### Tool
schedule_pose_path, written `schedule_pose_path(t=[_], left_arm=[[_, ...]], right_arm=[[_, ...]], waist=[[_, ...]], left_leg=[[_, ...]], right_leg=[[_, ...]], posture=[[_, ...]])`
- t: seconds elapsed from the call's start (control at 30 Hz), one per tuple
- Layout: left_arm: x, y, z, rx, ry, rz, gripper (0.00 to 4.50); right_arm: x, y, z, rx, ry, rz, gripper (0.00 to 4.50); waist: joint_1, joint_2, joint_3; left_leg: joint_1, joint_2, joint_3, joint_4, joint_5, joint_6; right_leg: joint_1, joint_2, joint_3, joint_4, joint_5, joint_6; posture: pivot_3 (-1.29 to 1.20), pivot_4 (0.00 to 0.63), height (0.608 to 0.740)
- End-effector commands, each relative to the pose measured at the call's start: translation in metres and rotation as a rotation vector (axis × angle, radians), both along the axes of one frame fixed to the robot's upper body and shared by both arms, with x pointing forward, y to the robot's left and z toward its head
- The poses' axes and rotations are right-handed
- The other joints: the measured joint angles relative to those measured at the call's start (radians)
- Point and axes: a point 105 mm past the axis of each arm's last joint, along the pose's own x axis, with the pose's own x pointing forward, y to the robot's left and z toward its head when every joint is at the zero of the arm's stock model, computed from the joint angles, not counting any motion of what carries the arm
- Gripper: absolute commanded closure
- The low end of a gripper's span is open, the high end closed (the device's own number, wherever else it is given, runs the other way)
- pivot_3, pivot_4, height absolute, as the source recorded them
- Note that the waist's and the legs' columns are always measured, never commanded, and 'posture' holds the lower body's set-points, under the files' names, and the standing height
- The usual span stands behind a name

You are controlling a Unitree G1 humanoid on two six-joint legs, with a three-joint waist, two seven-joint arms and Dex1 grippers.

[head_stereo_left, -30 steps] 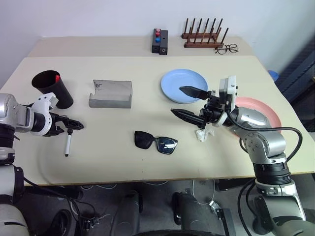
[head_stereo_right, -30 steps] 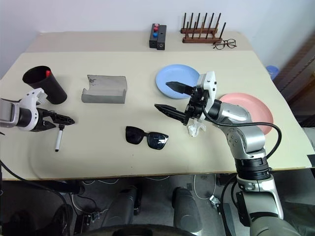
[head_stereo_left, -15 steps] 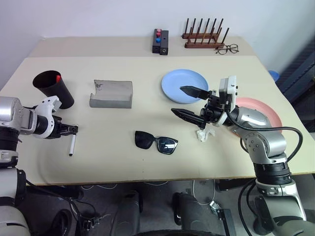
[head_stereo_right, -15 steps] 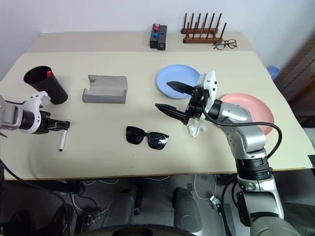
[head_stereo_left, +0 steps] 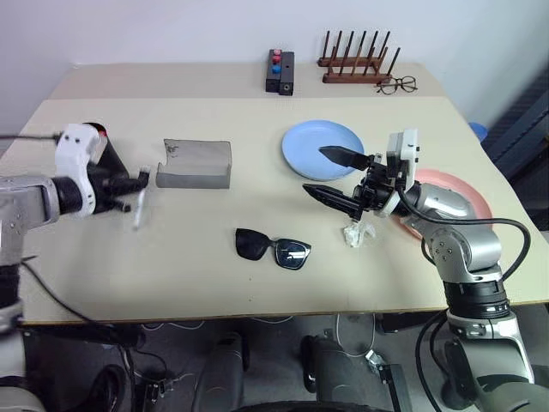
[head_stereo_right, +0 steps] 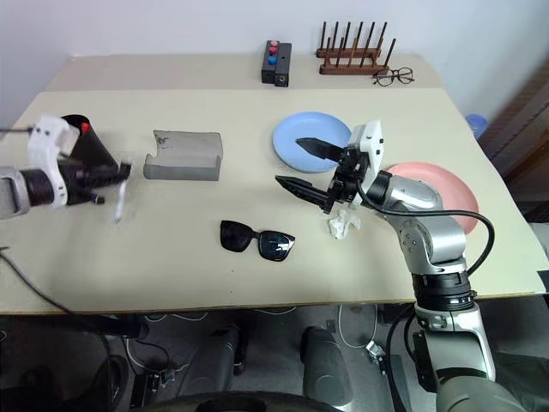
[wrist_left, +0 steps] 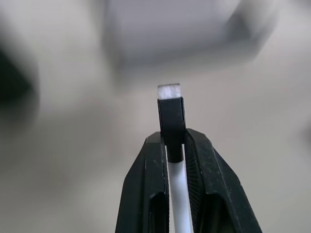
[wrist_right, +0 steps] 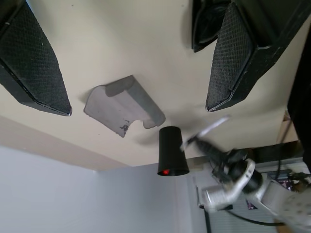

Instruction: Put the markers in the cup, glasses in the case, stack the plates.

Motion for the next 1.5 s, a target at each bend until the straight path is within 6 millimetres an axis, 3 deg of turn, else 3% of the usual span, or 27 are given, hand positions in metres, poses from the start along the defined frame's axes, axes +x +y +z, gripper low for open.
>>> schedule_pose_path(t=[0.03,0.2,0.37,0.5,0.63,0.73,1.1,1.33,1.5], left_arm=[[0.001,0.016,0.042,-0.006,-0.284,0.058,4.44],[0.011,0.035,0.091,-0.023,-0.63,0.123,4.44],[0.015,0.048,0.123,-0.014,-0.82,0.136,4.44],[0.018,0.078,0.139,-0.063,-0.922,0.228,4.44],[0.021,0.107,0.135,-0.081,-0.938,0.32,4.44],[0.024,0.117,0.127,-0.105,-0.928,0.347,4.44],[0.034,0.124,0.079,-0.097,-0.86,0.424,4.44],[0.032,0.133,0.069,-0.064,-0.867,0.51,4.44],[0.041,0.126,0.049,-0.137,-0.792,0.488,4.44]], right_arm=[[0.0,0.0,0.016,0.026,-0.063,0.003,0.0],[-0.002,0.001,0.027,0.102,-0.043,0.045,0.0],[-0.004,0.004,0.031,0.125,-0.034,0.065,0.0],[-0.004,0.005,0.031,0.123,-0.043,0.046,0.0],[-0.007,0.006,0.026,0.089,-0.063,0.026,0.0],[-0.009,0.005,0.024,0.086,-0.058,0.017,0.0],[-0.01,0.003,0.023,0.066,-0.059,-0.001,0.0],[-0.005,-0.005,0.022,0.05,-0.06,-0.034,0.0],[-0.005,-0.004,0.023,0.052,-0.058,-0.031,0.0]], waist=[[-0.001,0.0,0.0],[-0.001,0.0,0.0],[0.002,0.0,0.0],[0.0,0.0,0.0],[-0.004,0.0,0.0],[-0.002,0.0,0.0],[-0.001,-0.001,0.0],[0.001,-0.001,0.0],[0.001,-0.001,0.0]], left_leg=[[0.0,0.0,0.0,0.0,0.0,0.0],[0.001,0.0,0.0,0.001,0.0,0.0],[0.001,0.0,0.001,0.002,0.0,0.001],[0.001,0.0,0.001,0.002,0.0,0.001],[0.001,0.0,0.001,0.002,0.0,0.001],[0.001,0.0,0.001,0.002,0.0,0.001],[0.001,0.0,0.001,0.003,0.0,0.001],[0.001,0.001,0.001,0.003,0.0,0.001],[0.001,0.0,0.001,0.003,0.0,0.001]], right_leg=[[0.0,0.0,0.0,0.0,0.0,0.0],[0.0,0.003,0.0,0.002,0.0,0.0],[0.002,0.003,0.0,0.001,0.0,0.001],[0.002,0.003,0.0,0.002,0.002,0.004],[0.002,0.004,0.0,0.003,0.003,0.005],[0.001,0.004,0.0,0.003,0.002,0.006],[0.002,0.004,0.0,0.003,0.003,0.006],[0.002,0.004,0.0,0.003,0.003,0.006],[0.002,0.004,0.0,0.003,0.003,0.006]], posture=[[0.0,0.15,0.74],[0.0,0.15,0.74],[0.0,0.15,0.74],[0.0,0.15,0.74],[0.0,0.15,0.74],[0.0,0.15,0.74],[0.0,0.15,0.74],[0.0,0.15,0.74],[0.0,0.15,0.74]])
